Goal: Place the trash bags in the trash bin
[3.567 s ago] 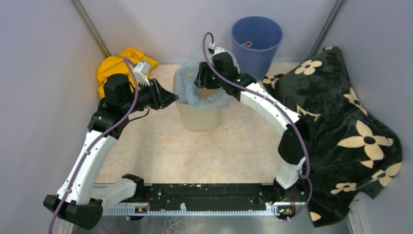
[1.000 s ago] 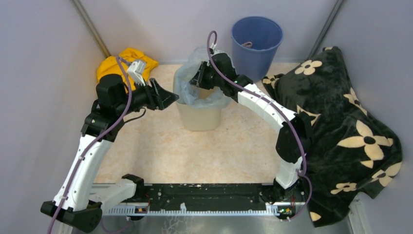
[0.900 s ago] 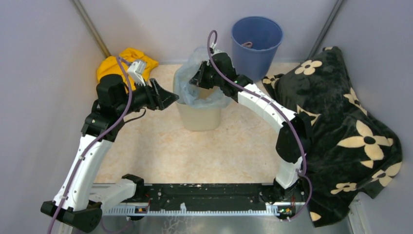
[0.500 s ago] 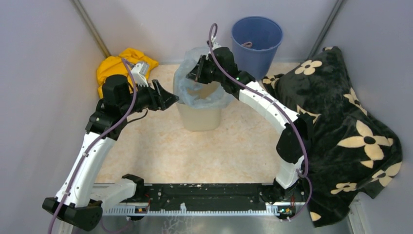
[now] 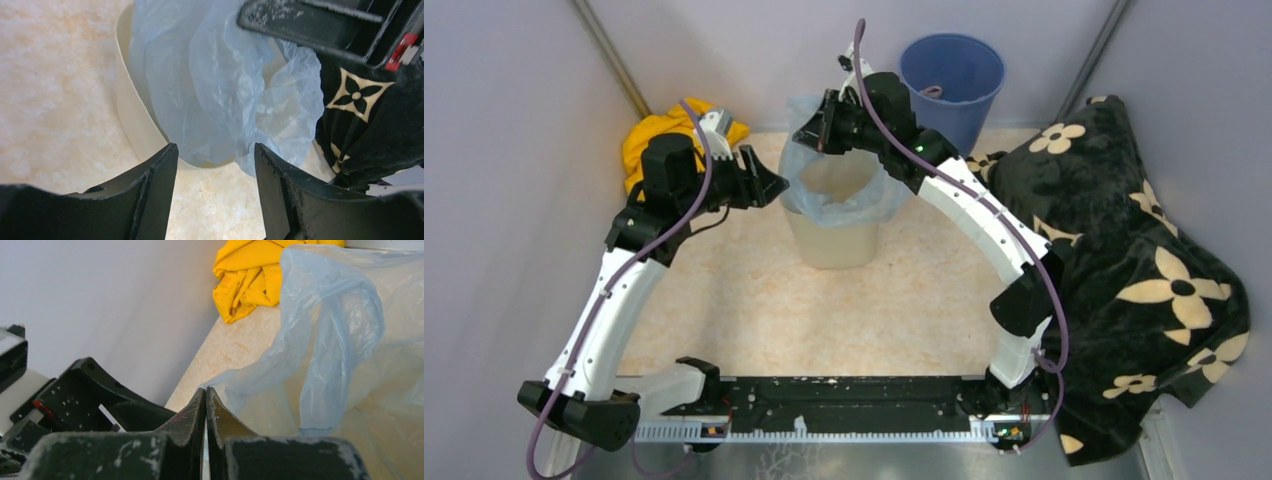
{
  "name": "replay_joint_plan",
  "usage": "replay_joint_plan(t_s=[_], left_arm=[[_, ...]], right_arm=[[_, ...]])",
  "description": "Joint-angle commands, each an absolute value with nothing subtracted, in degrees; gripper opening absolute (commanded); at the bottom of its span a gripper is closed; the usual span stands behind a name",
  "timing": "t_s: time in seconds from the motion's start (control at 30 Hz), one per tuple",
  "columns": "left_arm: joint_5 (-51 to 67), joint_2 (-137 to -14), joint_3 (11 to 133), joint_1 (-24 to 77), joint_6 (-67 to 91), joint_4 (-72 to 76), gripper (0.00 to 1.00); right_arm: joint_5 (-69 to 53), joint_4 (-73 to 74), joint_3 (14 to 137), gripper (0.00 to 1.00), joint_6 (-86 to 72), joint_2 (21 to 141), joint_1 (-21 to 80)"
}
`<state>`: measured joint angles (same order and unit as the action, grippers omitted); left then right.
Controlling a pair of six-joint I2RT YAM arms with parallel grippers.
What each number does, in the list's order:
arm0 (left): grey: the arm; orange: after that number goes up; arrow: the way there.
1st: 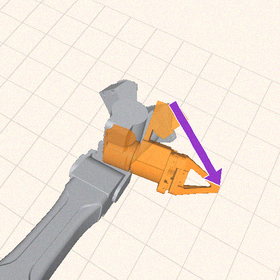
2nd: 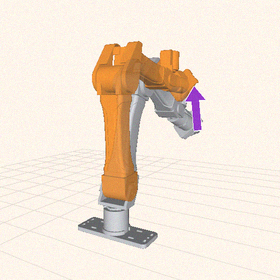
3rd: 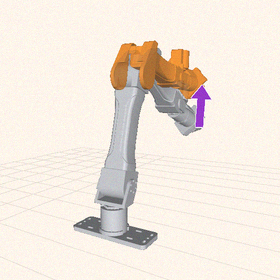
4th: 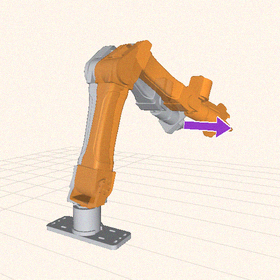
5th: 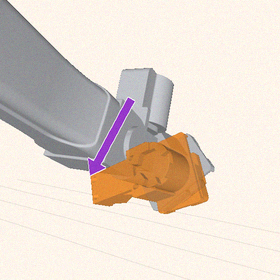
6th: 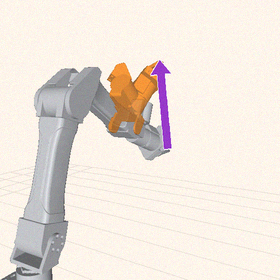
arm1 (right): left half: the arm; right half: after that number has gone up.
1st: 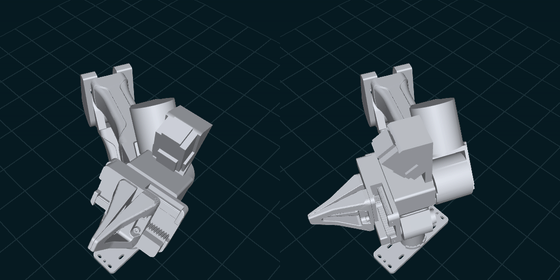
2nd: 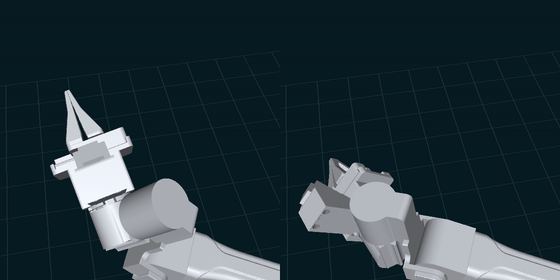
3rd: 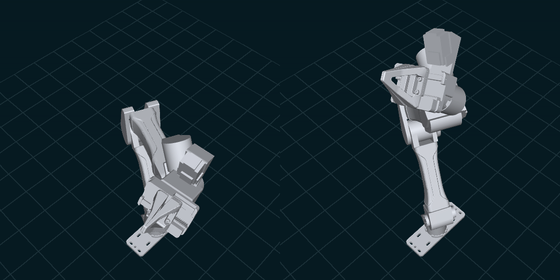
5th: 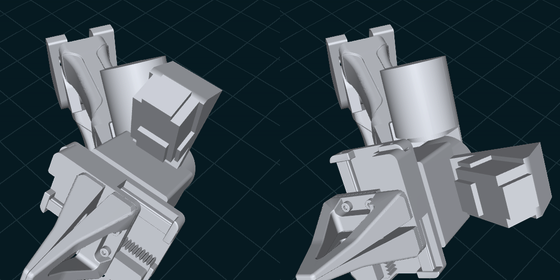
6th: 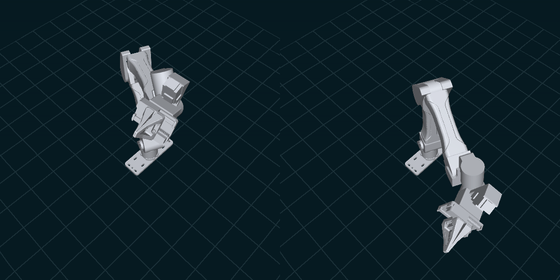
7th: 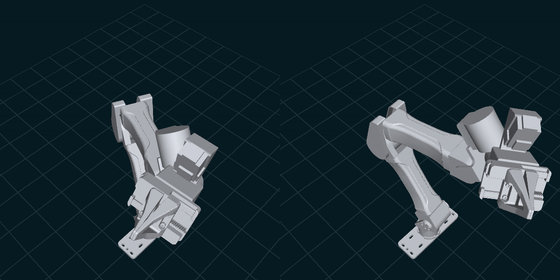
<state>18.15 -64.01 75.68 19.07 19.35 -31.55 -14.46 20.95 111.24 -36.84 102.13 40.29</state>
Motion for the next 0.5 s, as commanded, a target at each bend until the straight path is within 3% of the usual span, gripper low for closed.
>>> replay_joint_plan(t_s=[0.0,0.47], left_arm=[[14.8,-64.7,82.4,18.8,16.6,-33.6,0.65],[14.8,-65.4,86.2,18.8,14.9,-36.5,0.65]], right_arm=[[-15.1,23.5,117.5,0.0,-34.1,102.5,41.7],[-14.9,26.3,122.7,0.0,-33.0,106.5,42.9]])
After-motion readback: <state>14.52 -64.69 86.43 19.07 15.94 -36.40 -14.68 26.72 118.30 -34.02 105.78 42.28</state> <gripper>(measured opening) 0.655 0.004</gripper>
